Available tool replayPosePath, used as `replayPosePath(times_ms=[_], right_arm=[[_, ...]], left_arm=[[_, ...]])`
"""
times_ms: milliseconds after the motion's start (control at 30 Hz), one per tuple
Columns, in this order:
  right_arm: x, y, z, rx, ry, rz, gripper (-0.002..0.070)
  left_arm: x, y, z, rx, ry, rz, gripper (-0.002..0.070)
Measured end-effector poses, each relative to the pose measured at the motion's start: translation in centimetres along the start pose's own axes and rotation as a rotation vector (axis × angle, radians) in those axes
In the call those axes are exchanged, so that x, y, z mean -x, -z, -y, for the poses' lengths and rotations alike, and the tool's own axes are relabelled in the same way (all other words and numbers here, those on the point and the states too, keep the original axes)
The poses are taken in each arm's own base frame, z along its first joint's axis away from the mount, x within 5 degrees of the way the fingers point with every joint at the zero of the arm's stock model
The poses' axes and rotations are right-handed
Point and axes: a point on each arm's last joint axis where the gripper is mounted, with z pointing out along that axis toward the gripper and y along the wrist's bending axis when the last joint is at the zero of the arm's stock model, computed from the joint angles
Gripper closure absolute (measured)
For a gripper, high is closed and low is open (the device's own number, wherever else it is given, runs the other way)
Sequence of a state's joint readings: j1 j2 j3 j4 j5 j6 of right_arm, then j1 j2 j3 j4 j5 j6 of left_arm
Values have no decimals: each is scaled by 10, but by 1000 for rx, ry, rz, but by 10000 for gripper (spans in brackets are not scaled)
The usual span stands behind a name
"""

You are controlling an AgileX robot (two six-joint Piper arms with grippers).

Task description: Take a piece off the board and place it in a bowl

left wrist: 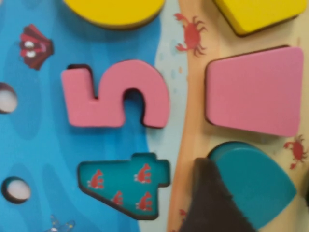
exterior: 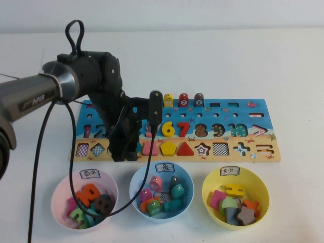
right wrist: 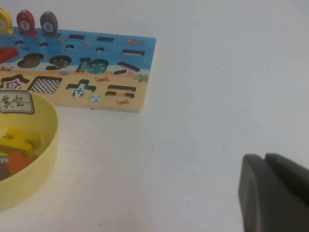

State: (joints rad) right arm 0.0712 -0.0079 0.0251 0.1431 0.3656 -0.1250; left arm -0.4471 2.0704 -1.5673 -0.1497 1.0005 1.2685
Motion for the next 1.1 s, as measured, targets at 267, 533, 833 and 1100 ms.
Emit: replayPosePath(times_ms=[267, 533, 833, 1100], right_arm=[[0, 0, 0, 0, 0, 0, 694], [0, 0, 0, 0, 0, 0, 694], [0, 0, 0, 0, 0, 0, 694], [0, 0, 0, 0, 0, 0, 694]], left_arm=[[0, 0, -1, 6, 17, 2, 396], [6, 15, -9, 11, 11, 10, 396], [16, 47, -19, 19, 43, 26, 396], [21, 75, -22, 55, 433, 63, 396]])
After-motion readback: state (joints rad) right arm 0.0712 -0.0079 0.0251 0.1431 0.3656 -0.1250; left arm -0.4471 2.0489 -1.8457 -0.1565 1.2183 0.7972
